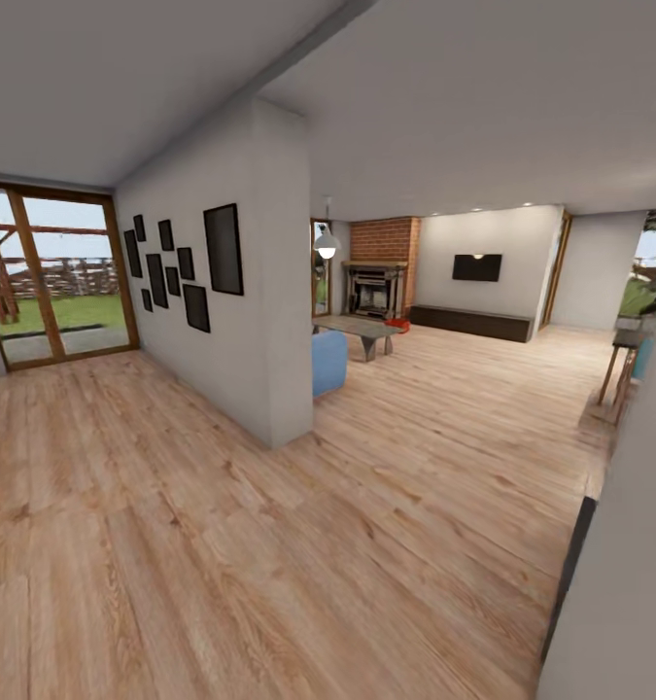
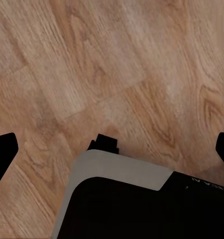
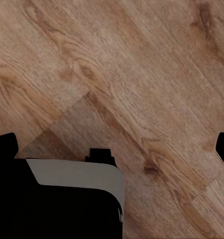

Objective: Move the two storage containers from the living room to the garage. In the garage, place one container on the floor and stack the other container on top of it (either order is fine).

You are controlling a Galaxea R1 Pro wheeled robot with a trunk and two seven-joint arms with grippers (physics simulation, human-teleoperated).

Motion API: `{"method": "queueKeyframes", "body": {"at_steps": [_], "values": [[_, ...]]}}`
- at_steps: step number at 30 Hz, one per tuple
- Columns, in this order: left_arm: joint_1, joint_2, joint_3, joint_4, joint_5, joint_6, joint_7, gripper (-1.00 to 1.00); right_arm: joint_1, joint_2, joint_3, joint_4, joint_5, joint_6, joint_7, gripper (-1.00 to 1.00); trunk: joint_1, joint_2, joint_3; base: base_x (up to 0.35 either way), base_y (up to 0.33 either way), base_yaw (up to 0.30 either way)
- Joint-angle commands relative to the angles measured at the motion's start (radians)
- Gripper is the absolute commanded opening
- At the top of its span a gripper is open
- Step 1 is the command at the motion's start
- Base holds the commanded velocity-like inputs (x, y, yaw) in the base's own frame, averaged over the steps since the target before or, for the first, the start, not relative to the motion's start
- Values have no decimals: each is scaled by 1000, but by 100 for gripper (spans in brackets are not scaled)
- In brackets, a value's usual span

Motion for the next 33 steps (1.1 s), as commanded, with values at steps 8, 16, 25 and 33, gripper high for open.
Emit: {"method": "queueKeyframes", "body": {"at_steps": [8,16,25,33], "values": [[-1,0,5,1,1,-3,1,100,-1,0,10,3,-2,-4,-4,100,1,-1,-1,330,0,0],[-1,0,5,1,3,-2,1,100,-1,1,10,3,-2,-5,-6,100,1,-1,-1,330,0,0],[-1,0,5,1,1,-2,1,100,-1,1,8,3,-2,-5,-6,100,1,-1,-1,330,0,0],[-1,1,5,1,1,-2,1,100,-1,2,7,3,-7,-5,-13,100,1,-1,-1,330,0,0]]}}
